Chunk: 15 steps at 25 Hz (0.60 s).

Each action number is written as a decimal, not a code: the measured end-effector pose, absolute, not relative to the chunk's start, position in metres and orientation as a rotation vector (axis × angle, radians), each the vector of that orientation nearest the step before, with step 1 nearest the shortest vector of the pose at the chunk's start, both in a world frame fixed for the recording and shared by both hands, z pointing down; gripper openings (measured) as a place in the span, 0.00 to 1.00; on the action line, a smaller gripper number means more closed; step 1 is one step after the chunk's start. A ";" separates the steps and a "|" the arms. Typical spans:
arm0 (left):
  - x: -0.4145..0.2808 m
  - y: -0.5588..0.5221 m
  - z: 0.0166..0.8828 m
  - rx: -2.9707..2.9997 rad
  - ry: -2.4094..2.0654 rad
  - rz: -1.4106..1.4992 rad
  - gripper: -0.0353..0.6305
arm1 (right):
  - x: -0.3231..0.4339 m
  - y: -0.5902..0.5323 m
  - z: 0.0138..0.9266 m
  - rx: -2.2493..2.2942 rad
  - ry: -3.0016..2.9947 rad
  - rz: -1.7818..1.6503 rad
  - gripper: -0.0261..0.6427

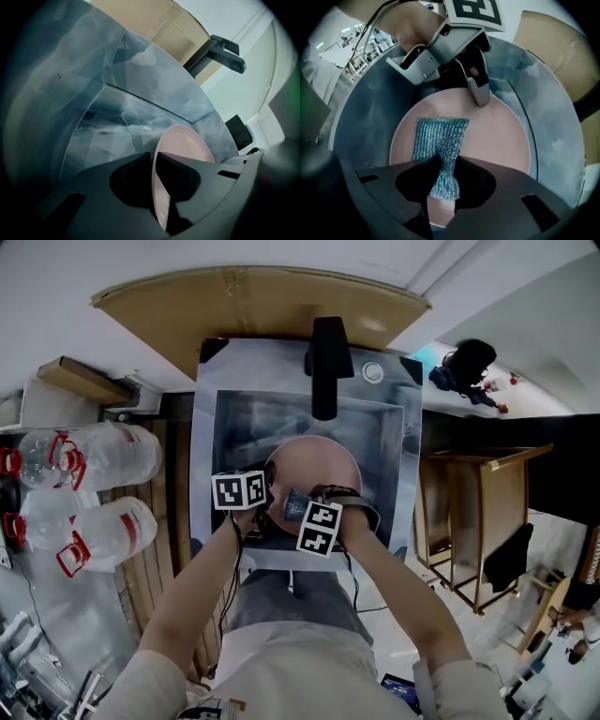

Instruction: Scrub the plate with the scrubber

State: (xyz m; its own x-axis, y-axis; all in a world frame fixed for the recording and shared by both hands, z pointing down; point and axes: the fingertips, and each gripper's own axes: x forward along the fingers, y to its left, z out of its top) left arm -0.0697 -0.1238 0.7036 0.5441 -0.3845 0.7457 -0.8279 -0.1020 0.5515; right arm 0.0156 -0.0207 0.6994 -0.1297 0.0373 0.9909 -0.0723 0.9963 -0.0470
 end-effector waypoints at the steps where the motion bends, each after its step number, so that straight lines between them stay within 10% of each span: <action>1: -0.070 -0.124 0.704 1.700 -1.026 0.505 0.12 | 0.006 -0.020 0.699 0.020 -1.727 0.092 0.23; 15: -0.077 -0.121 0.704 1.673 -1.011 0.468 0.12 | -0.006 -0.122 0.705 0.162 -1.704 -0.021 0.23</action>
